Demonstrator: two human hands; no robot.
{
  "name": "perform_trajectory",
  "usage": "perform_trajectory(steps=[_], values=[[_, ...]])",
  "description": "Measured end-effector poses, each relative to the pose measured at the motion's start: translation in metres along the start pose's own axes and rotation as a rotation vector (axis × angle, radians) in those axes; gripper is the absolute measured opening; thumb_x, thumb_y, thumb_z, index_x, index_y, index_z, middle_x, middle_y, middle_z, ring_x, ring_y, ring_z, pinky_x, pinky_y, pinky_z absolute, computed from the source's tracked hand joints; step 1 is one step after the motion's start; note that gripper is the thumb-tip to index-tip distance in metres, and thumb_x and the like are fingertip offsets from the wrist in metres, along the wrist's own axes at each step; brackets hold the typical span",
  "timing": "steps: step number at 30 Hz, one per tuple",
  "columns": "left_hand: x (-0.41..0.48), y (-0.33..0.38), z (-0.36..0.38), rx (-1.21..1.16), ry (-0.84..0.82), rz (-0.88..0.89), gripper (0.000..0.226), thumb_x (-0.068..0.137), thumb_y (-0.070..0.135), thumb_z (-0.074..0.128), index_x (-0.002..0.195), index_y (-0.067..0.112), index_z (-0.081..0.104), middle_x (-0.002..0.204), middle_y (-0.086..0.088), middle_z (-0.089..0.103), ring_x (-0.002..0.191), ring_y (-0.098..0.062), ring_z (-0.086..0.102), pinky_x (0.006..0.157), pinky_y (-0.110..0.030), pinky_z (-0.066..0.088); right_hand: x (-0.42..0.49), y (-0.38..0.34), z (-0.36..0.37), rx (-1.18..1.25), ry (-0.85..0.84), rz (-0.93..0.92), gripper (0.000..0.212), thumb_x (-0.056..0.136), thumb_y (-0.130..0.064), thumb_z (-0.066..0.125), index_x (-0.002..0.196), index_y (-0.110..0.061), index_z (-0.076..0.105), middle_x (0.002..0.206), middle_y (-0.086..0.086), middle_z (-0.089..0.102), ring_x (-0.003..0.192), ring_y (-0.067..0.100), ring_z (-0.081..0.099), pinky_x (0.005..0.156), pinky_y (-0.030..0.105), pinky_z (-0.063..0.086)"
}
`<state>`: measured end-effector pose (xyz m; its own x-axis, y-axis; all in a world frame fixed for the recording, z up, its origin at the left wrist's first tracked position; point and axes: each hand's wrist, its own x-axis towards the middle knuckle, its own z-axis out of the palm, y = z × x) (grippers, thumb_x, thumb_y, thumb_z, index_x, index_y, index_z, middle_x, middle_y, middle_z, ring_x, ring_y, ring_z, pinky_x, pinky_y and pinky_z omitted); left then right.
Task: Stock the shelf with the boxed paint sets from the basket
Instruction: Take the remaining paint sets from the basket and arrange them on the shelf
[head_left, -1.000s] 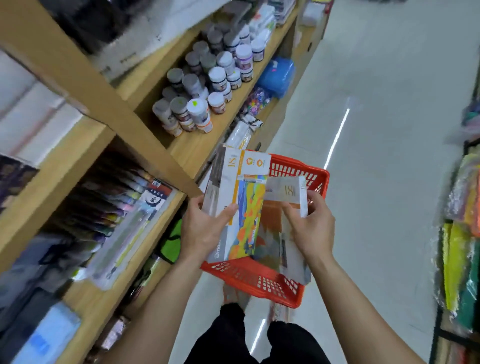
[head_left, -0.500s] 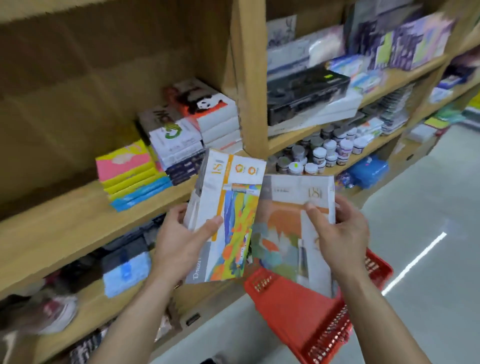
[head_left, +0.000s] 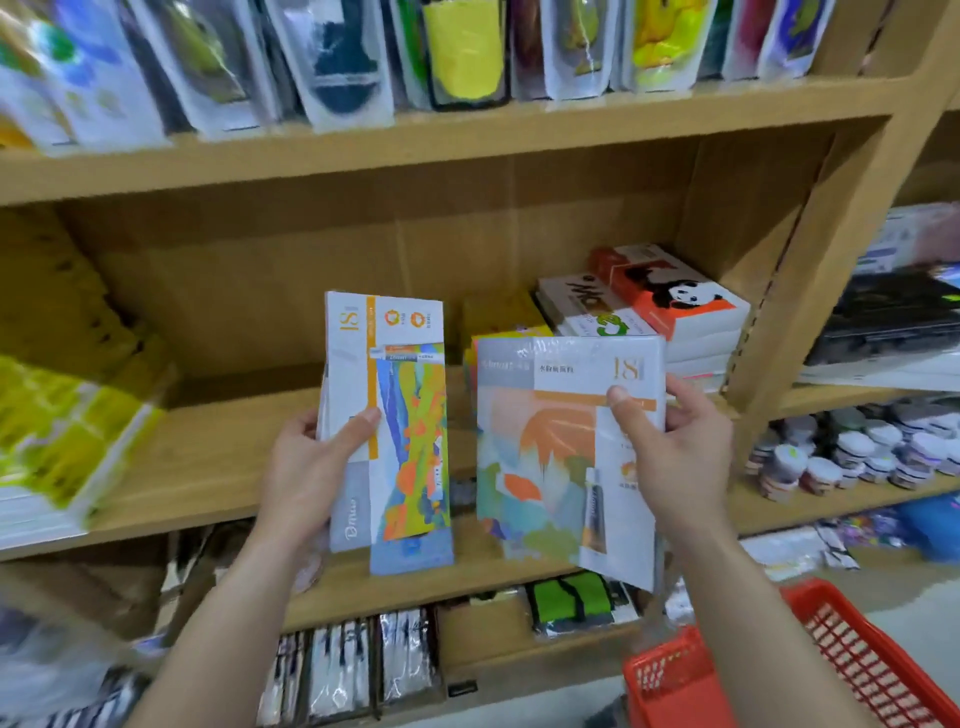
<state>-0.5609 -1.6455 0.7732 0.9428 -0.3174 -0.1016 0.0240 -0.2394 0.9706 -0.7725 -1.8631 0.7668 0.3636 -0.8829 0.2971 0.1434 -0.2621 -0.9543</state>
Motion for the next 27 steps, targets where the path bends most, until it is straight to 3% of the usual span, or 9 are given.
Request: perform_trajectory(steps=[3,7,10,12,15,18,20,23,27], values=[[0.038,-0.003,-0.034,0.001,0.005,-0.045,0.032,0.080,0.041,0.080,0.096,0.017,0.065,0.084,-0.002,0.080,0.069,-0.019,0.077,0.064,-0.035,0.058,-0.004,-0.003,0.051,0.029,-0.074,0.027,0.012,0.096,-0.019,0.075,0.097,-0.031,0.076,0.085,-0.011,0.083,0.075,0.010,0.080,0.062,0.028,0.061],[0.087,-0.013,-0.060,-0.046,-0.020,-0.138,0.035,0.081,0.045,0.079,0.089,0.013,0.068,0.086,-0.008,0.079,0.071,-0.024,0.076,0.064,-0.033,0.057,-0.009,0.001,0.102,-0.010,-0.103,0.056,0.014,0.095,-0.022,0.076,0.091,-0.036,0.077,0.075,-0.003,0.082,0.064,0.015,0.078,0.053,0.029,0.059],[0.120,-0.018,-0.061,-0.078,-0.047,-0.229,0.055,0.078,0.055,0.075,0.108,0.012,0.060,0.090,-0.002,0.072,0.072,-0.017,0.071,0.058,-0.028,0.049,-0.011,0.008,0.121,-0.041,-0.059,0.067,0.012,0.094,-0.026,0.078,0.089,-0.036,0.079,0.074,0.005,0.081,0.064,0.028,0.078,0.050,0.037,0.058],[0.141,-0.024,-0.055,-0.061,-0.111,-0.274,0.073,0.073,0.059,0.074,0.125,0.012,0.057,0.106,-0.007,0.074,0.085,-0.022,0.074,0.065,-0.030,0.052,-0.011,0.013,0.125,-0.061,-0.017,0.064,0.014,0.094,-0.027,0.078,0.088,-0.040,0.079,0.072,0.008,0.079,0.060,0.026,0.074,0.051,0.040,0.057],[0.159,-0.030,-0.046,0.024,-0.141,-0.234,0.054,0.081,0.053,0.070,0.117,0.015,0.056,0.114,-0.009,0.067,0.101,-0.029,0.068,0.081,-0.036,0.051,-0.010,0.017,0.122,-0.068,0.039,0.077,0.008,0.095,-0.028,0.076,0.091,-0.034,0.079,0.070,0.000,0.078,0.057,0.011,0.068,0.055,0.035,0.054],[0.164,-0.026,-0.036,0.081,-0.207,-0.148,0.033,0.085,0.041,0.069,0.103,0.014,0.068,0.106,-0.013,0.077,0.088,-0.030,0.074,0.079,-0.040,0.057,-0.008,0.017,0.117,-0.082,0.080,0.076,0.005,0.095,-0.028,0.076,0.093,-0.032,0.078,0.068,-0.015,0.077,0.055,0.000,0.066,0.063,0.036,0.054],[0.164,-0.027,-0.034,0.045,-0.265,-0.135,0.039,0.087,0.035,0.069,0.117,0.012,0.066,0.116,-0.009,0.075,0.084,-0.023,0.074,0.072,-0.035,0.059,-0.007,0.017,0.110,-0.080,0.095,0.079,0.003,0.095,-0.026,0.076,0.095,-0.029,0.077,0.068,-0.017,0.076,0.055,-0.001,0.067,0.064,0.034,0.052],[0.143,-0.035,-0.037,-0.012,-0.257,-0.100,0.056,0.095,0.021,0.066,0.145,0.014,0.042,0.130,0.000,0.063,0.084,-0.007,0.066,0.058,-0.018,0.051,-0.007,0.019,0.096,-0.088,0.110,0.077,0.004,0.094,-0.025,0.076,0.098,-0.028,0.077,0.065,-0.016,0.075,0.054,0.000,0.065,0.062,0.031,0.051],[0.109,-0.054,-0.031,-0.014,-0.250,-0.010,0.043,0.097,0.019,0.063,0.135,0.031,0.046,0.118,0.007,0.066,0.094,-0.005,0.068,0.065,-0.018,0.055,-0.009,0.025,0.072,-0.097,0.120,0.100,0.015,0.095,-0.026,0.076,0.109,-0.023,0.077,0.064,-0.014,0.075,0.055,0.005,0.066,0.046,0.024,0.052]])
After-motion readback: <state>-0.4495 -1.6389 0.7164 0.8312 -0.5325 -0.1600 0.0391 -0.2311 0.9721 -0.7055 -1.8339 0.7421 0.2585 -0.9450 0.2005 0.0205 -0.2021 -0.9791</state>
